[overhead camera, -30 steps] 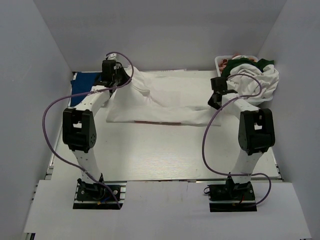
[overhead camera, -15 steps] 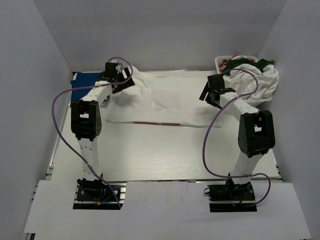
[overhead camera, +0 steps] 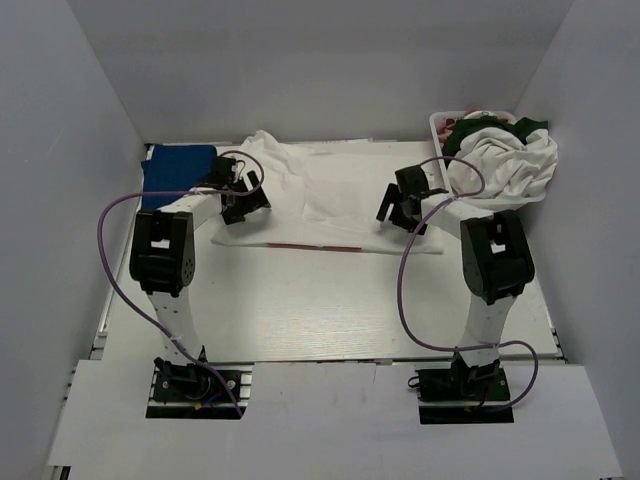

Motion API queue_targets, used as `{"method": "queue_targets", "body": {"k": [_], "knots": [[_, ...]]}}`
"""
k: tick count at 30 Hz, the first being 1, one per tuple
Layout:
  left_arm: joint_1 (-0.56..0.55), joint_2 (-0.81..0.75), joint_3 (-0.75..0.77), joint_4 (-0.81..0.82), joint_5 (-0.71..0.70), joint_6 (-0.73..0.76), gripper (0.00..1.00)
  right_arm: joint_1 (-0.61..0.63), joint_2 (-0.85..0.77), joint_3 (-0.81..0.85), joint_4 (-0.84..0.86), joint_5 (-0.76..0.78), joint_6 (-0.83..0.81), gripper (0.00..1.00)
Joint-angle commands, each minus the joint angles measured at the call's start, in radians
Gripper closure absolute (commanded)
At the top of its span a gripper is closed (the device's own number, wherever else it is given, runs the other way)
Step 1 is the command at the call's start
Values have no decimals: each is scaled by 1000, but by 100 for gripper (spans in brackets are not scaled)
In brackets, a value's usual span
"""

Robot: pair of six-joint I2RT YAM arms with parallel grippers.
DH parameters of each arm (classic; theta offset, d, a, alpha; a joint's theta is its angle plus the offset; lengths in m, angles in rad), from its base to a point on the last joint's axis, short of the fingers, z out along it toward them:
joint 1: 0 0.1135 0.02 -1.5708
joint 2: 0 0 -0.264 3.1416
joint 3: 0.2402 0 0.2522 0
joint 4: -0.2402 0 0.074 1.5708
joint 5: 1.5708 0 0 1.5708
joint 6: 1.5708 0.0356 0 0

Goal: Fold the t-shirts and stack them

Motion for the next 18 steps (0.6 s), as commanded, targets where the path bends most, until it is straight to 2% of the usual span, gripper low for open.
{"method": "queue_targets", "body": {"k": [1, 3, 5, 6, 7, 10, 12, 14, 16, 18], "knots": [[-14, -52, -136, -84, 58, -34, 0, 4, -64, -120, -50, -34, 63, 10], [-14, -115, -272, -108, 43, -45, 0, 6, -118, -248, -32, -52, 94, 10], [-25, -190, -431, -133, 25, -88, 0, 18, -256, -436, -27, -81, 160, 10], [-25, -277, -485, -147, 25, -106, 0, 26, -293, -485, -10, -112, 184, 10], [-34, -322, -537, -147, 35, -130, 0, 38, -410, -618, -9, -121, 197, 10], [-57, -524, -747, -190, 45, -169, 0, 86, -578, -761, -83, -115, 252, 10], [-66, -632, -783, -275, 45, -180, 0, 115, -760, -785, -196, -73, 278, 10], [-76, -802, -793, -375, 32, -194, 0, 126, -914, -779, -272, -33, 277, 10], [-85, -953, -750, -438, 23, -212, 0, 136, -963, -716, -337, 6, 278, 10], [-85, -1025, -678, -484, -19, -223, 0, 146, -1013, -670, -351, 27, 260, 10]]}}
